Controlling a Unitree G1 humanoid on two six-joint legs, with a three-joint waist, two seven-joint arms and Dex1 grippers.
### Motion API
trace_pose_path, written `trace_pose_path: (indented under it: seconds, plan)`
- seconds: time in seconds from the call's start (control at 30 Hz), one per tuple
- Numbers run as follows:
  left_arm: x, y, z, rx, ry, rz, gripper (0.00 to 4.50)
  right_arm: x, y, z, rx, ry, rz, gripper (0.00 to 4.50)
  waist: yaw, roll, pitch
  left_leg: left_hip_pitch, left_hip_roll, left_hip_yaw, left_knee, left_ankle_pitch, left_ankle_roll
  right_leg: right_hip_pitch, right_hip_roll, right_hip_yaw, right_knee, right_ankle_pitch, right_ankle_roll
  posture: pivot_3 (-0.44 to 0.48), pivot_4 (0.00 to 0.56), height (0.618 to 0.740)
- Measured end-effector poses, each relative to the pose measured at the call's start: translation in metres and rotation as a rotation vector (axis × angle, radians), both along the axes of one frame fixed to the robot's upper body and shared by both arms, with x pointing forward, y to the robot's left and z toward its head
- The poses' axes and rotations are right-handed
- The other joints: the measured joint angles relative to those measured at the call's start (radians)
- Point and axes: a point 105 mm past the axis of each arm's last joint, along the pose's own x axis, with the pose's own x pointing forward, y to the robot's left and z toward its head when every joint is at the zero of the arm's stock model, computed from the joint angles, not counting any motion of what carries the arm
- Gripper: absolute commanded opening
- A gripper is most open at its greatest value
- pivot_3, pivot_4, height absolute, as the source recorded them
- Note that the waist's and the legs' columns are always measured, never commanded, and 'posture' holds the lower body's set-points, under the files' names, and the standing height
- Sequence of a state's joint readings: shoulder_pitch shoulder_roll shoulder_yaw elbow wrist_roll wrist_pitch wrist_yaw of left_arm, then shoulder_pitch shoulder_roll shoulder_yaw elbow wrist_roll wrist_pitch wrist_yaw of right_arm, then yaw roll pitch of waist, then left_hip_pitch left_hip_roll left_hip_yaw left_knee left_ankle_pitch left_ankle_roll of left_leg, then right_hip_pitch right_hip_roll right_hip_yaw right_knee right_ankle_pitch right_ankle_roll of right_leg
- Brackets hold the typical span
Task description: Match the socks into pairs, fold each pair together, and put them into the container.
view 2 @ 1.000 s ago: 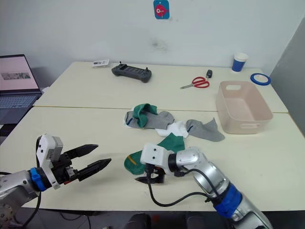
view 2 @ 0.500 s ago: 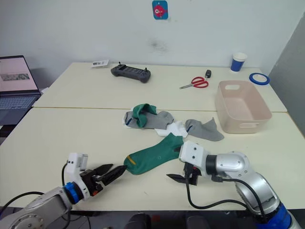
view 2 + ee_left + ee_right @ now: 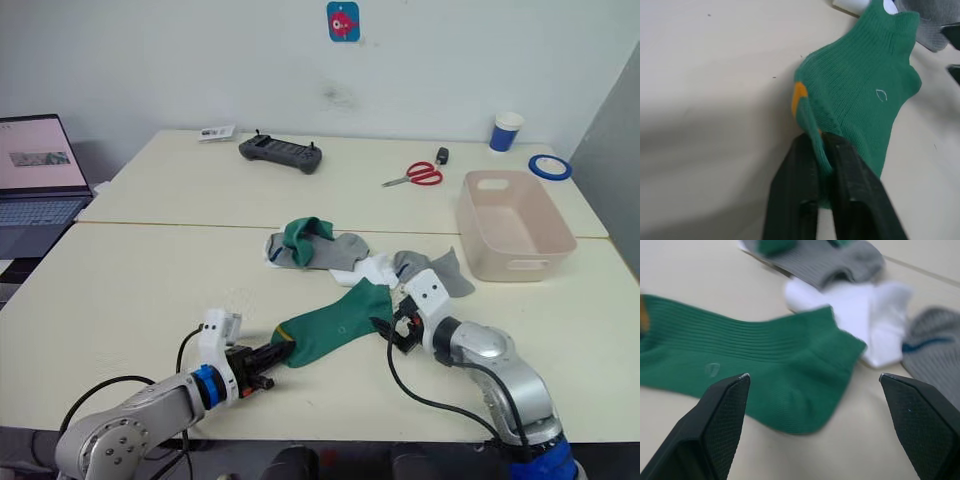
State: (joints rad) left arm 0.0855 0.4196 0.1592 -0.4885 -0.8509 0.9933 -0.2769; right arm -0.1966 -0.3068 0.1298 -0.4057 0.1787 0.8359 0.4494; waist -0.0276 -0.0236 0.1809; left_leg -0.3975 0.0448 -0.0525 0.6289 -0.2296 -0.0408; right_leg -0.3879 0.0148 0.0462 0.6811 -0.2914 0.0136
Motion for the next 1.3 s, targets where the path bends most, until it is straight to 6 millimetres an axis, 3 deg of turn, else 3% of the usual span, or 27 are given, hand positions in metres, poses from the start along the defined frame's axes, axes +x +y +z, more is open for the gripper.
trace_pose_path:
  seconds: [0.07, 0.17, 0.53, 0.7, 0.9, 1.0, 1.1, 1.3]
  plan:
    - [0.000, 0.000, 0.000, 0.005, -0.010, -0.008, 0.05, 0.005, 0.002, -0.008, 0.029, 0.032, -0.053, 4.46, 0.000, 0.000, 0.000, 0.000, 0.001, -0.001, 0.000, 0.000, 0.000, 0.000, 0.000, 0.000, 0.000, 0.000, 0.000, 0.000, 0.150, 0.740]
    - [0.000, 0.001, -0.001, 0.019, -0.026, -0.016, 0.00, 0.013, 0.011, -0.009, 0.096, 0.049, -0.112, 3.83, -0.002, 0.000, 0.000, 0.000, 0.001, -0.001, 0.000, 0.000, 0.000, 0.000, 0.000, 0.000, 0.000, 0.000, 0.000, 0.000, 0.150, 0.740]
    - [0.002, 0.003, -0.003, 0.034, -0.060, -0.026, 0.00, 0.021, 0.019, -0.002, 0.164, 0.021, -0.078, 0.09, -0.003, 0.001, 0.000, 0.000, 0.001, 0.000, 0.000, 0.000, 0.000, 0.000, 0.000, 0.000, 0.000, 0.000, 0.000, 0.000, 0.150, 0.740]
    - [0.000, 0.011, -0.002, 0.070, -0.073, -0.048, 0.00, 0.012, 0.017, 0.004, 0.169, 0.008, -0.005, 0.04, -0.004, 0.001, 0.000, 0.000, 0.002, 0.000, -0.001, 0.000, 0.000, -0.001, 0.000, 0.000, 0.000, -0.001, -0.001, 0.000, 0.150, 0.740]
    - [-0.019, 0.041, 0.015, 0.120, -0.085, -0.153, 0.00, -0.031, 0.024, 0.022, 0.231, -0.041, 0.077, 0.04, -0.005, 0.001, 0.000, -0.001, 0.005, -0.004, -0.005, 0.000, 0.000, -0.003, 0.000, -0.001, 0.000, -0.005, -0.007, 0.000, 0.150, 0.740]
    - [-0.034, 0.059, 0.025, 0.183, -0.066, -0.242, 0.00, -0.062, 0.028, 0.013, 0.248, -0.001, 0.088, 0.04, -0.005, 0.002, 0.001, 0.000, 0.005, -0.004, -0.008, 0.000, 0.000, -0.003, -0.001, -0.001, 0.000, -0.008, -0.009, 0.000, 0.150, 0.740]
    - [-0.047, 0.063, 0.019, 0.209, -0.020, -0.318, 0.00, -0.089, 0.030, -0.005, 0.205, 0.044, 0.112, 0.04, -0.005, 0.002, 0.001, 0.000, 0.003, -0.003, -0.010, 0.000, 0.000, -0.003, -0.003, 0.000, -0.001, -0.010, -0.011, 0.000, 0.150, 0.740]
    - [-0.045, 0.057, -0.001, 0.236, -0.011, -0.363, 0.00, -0.105, 0.024, -0.020, 0.162, 0.015, 0.085, 0.04, -0.004, 0.000, 0.001, 0.002, 0.003, -0.001, -0.009, -0.001, -0.001, -0.003, -0.007, 0.000, -0.001, -0.011, -0.014, 0.000, 0.150, 0.740]
